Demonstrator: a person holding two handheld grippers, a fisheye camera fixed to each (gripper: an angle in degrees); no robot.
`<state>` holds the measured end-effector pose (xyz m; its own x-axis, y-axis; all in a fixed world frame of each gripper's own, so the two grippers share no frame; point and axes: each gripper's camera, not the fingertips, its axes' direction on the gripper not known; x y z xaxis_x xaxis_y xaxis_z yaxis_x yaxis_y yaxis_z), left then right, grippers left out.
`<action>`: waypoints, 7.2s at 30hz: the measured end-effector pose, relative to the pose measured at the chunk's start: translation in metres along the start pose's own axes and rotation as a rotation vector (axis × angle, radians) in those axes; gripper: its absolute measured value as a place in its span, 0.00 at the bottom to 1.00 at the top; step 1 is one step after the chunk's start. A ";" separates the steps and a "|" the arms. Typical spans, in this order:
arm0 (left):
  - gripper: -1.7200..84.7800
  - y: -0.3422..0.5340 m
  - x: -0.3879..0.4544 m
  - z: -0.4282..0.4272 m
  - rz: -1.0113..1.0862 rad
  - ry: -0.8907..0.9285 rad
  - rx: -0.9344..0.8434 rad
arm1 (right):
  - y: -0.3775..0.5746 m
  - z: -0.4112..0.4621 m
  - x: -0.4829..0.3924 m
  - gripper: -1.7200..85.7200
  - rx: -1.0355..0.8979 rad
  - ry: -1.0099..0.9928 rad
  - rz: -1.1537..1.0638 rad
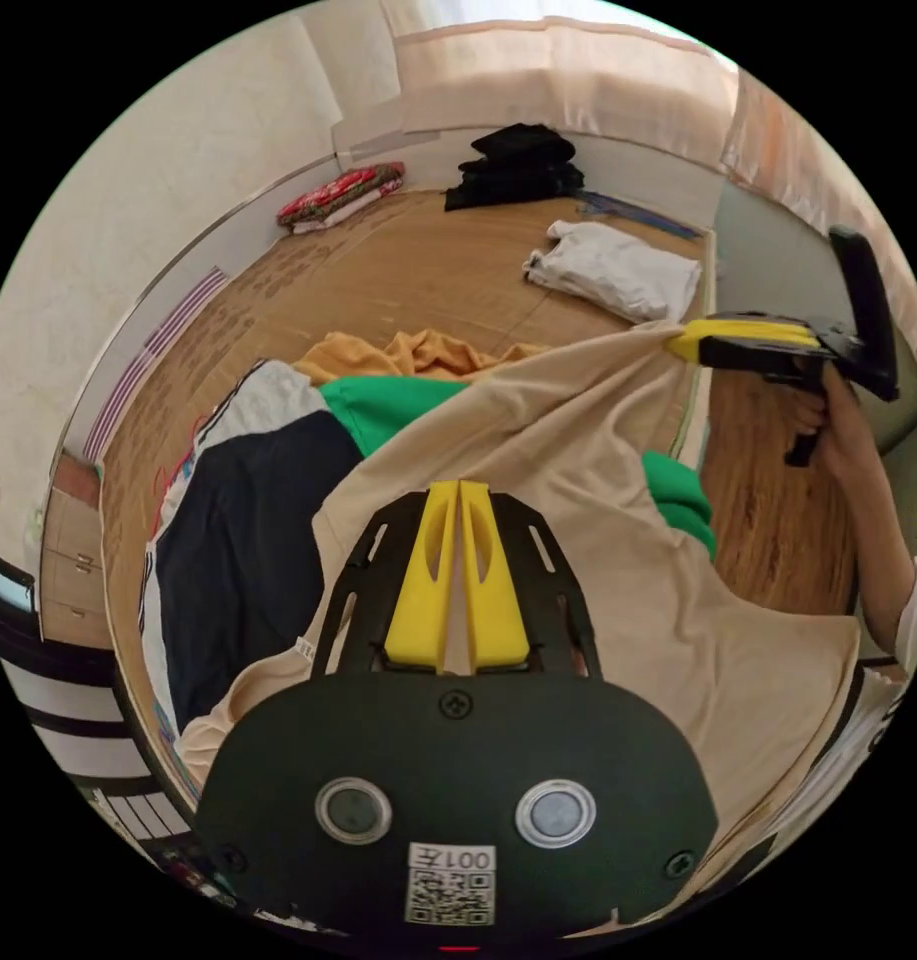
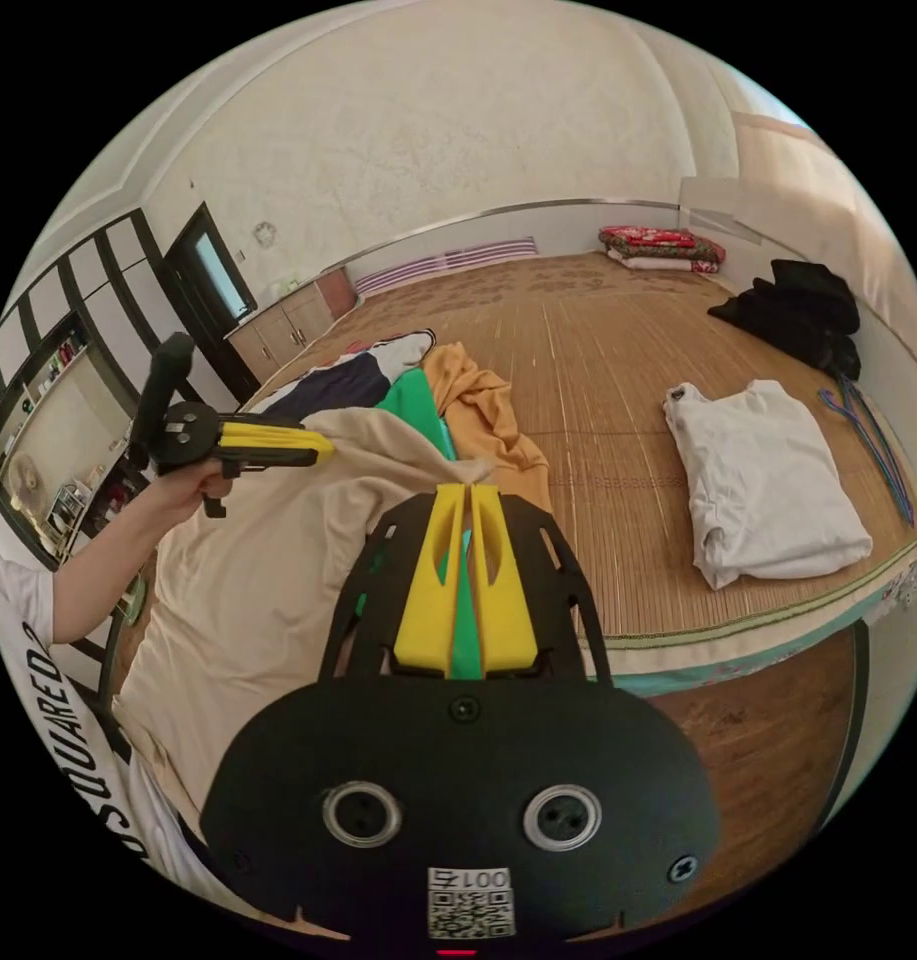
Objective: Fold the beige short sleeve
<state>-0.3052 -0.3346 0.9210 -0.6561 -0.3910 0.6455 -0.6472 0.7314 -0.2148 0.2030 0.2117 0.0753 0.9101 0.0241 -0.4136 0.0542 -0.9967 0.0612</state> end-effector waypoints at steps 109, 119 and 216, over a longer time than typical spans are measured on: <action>0.04 -0.125 -0.223 0.002 0.056 -0.021 -0.170 | 0.037 -0.007 -0.172 0.03 -0.152 0.149 -0.192; 0.07 -0.032 -0.253 -0.067 -0.003 -0.192 -0.060 | 0.023 -0.059 -0.185 0.03 -0.087 0.128 -0.191; 0.15 0.585 -0.218 0.025 -0.445 -0.230 0.108 | -0.219 0.028 -0.519 0.09 -0.667 -0.421 -1.080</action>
<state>-0.5503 0.1645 0.6365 -0.3681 -0.7733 0.5163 -0.9118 0.4089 -0.0376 -0.2925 0.4152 0.2510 0.0956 0.6249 -0.7749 0.9606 -0.2621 -0.0929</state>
